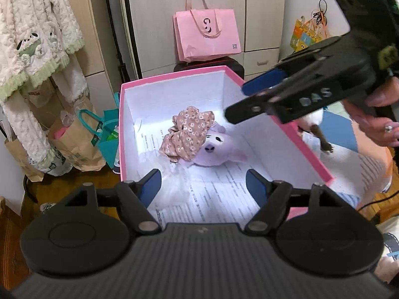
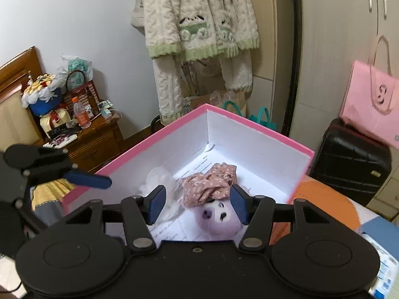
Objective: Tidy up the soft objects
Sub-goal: 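Open both grippers to drop the puff and scrunchie into the box, then move both tools back toward the remaining items on the table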
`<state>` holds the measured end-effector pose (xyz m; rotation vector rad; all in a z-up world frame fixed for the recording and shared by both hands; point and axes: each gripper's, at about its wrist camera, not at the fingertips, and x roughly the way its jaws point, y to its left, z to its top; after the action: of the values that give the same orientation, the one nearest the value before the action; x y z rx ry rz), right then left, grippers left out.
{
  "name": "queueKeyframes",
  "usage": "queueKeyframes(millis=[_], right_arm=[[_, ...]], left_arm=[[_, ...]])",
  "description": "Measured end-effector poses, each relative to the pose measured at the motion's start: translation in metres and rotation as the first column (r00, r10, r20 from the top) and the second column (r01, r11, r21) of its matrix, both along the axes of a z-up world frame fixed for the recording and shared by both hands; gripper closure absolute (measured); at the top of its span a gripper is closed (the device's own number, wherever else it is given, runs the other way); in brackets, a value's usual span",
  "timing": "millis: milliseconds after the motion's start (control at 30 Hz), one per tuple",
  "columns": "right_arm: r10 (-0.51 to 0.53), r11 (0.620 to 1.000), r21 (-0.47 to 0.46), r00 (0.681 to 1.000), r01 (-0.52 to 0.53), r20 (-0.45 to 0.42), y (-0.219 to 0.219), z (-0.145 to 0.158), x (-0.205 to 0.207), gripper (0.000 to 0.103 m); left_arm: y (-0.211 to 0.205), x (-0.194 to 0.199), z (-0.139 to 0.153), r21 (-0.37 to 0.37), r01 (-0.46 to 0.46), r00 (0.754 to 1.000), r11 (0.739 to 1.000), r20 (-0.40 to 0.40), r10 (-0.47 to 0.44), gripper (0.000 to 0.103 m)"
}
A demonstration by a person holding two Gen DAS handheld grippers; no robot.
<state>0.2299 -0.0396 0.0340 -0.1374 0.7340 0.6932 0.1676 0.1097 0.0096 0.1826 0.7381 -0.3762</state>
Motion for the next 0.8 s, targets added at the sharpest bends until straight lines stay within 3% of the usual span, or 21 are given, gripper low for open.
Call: queueKeyframes(millis=[300, 800], right_arm=[[0.064, 0.998, -0.025, 0.997, -0.063, 0.053, -0.018, 0.033, -0.064, 0.038], [0.086, 0.996, -0.043, 0.986, -0.081, 0.143, -0.06, 0.063, -0.161, 0.031]], left_arm=[[-0.003, -0.034, 0.025, -0.018, 0.001, 1.0, 1.0, 0.001, -0.001, 0.013], [-0.036, -0.096, 0.059, -0.016, 0.06, 0.997, 0.998, 0.045, -0.06, 0.008]])
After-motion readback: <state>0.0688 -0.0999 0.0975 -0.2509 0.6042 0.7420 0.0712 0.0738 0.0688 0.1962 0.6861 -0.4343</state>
